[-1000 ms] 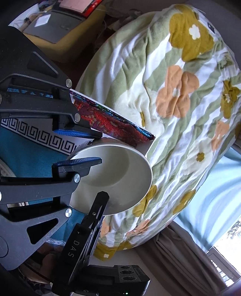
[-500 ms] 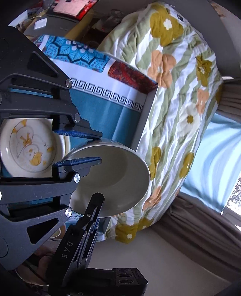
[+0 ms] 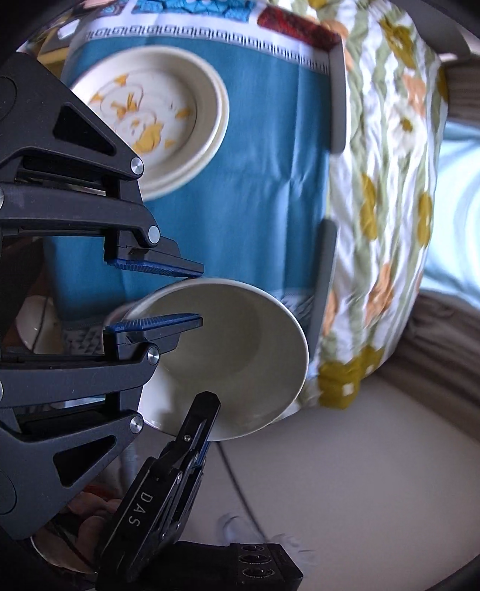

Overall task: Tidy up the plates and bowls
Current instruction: 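Carry the white bowl over the pink dish and lower it into the cream bowl, then open the right gripper and release the white bowl, then grasp the rim of the pink dish holding the bowls with the right gripper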

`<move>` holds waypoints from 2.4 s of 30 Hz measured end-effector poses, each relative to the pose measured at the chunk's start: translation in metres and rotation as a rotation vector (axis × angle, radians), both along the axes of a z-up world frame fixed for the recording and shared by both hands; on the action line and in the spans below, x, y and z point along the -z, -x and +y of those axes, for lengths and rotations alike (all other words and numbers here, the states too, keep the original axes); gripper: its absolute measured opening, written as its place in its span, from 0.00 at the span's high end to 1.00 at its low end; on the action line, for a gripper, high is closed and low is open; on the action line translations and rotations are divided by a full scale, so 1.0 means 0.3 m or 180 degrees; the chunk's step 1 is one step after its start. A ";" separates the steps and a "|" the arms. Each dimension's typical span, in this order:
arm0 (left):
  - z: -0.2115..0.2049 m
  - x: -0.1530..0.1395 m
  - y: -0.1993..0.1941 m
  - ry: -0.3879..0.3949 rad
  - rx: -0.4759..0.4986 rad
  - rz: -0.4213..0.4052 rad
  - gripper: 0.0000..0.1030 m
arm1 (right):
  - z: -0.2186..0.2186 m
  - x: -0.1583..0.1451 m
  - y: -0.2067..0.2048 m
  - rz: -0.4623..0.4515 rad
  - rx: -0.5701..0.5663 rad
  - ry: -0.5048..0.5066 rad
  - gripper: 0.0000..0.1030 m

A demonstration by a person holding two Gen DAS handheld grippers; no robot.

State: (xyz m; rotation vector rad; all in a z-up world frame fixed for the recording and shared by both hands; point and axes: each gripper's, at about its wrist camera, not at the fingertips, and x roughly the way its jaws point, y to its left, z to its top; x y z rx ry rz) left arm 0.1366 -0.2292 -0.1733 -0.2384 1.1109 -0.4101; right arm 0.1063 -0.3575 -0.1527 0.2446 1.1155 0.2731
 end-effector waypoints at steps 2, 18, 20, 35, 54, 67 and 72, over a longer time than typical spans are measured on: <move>-0.068 0.030 0.000 -0.0019 0.0177 0.0069 0.83 | -0.065 0.024 0.036 0.0060 0.0184 0.0014 0.87; -0.290 0.249 -0.057 -0.0635 0.1024 0.0317 0.83 | -0.252 0.236 0.147 0.0495 0.1014 -0.0172 0.87; -0.309 0.259 -0.064 -0.0699 0.1080 0.0313 0.83 | -0.257 0.243 0.148 0.0505 0.1058 -0.0161 0.87; -0.387 0.264 -0.052 -0.1341 0.1351 0.0019 0.83 | -0.249 0.277 0.139 0.0568 0.1096 -0.0072 0.87; -0.340 0.196 -0.048 -0.1206 0.1207 -0.0019 0.83 | -0.256 0.221 0.166 0.0426 0.1030 -0.0098 0.87; -0.108 -0.069 0.066 -0.0986 0.0515 -0.0608 0.00 | -0.254 -0.057 0.253 -0.0321 0.0292 0.0186 0.00; -0.057 0.051 0.097 -0.1057 0.0544 -0.0212 0.00 | -0.267 0.011 0.255 0.0015 -0.0148 0.0718 0.00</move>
